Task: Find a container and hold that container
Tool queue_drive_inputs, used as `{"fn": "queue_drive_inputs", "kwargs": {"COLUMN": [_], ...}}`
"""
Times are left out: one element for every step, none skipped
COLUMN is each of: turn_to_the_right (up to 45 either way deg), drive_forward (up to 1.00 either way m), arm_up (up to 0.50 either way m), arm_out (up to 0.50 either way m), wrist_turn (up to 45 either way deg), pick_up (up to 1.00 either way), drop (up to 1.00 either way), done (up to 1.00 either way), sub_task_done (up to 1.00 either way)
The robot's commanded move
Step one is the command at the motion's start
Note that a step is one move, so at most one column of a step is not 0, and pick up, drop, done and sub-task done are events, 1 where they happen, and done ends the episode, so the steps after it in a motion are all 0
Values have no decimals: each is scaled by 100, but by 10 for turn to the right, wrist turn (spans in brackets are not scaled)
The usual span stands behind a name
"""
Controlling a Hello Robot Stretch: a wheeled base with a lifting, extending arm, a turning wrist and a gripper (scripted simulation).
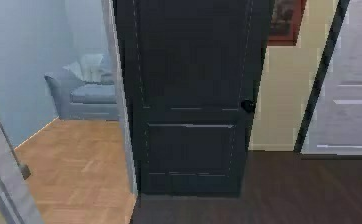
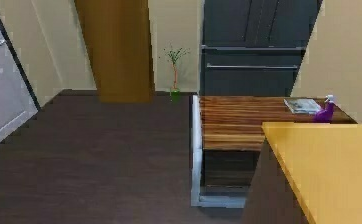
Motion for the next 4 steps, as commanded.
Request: {"fn": "queue_drive_inputs", "kwargs": {"turn_to_the_right": [450,450,270,0], "drive_forward": [0,0,0,0], "arm_up": [0,0,0,50], "arm_out": [0,0,0,0], "wrist_turn": [0,0,0,0], "pick_up": [0,0,0,0], "drop": [0,0,0,0], "done": [0,0,0,0], "sub_task_done": [0,0,0,0]}}
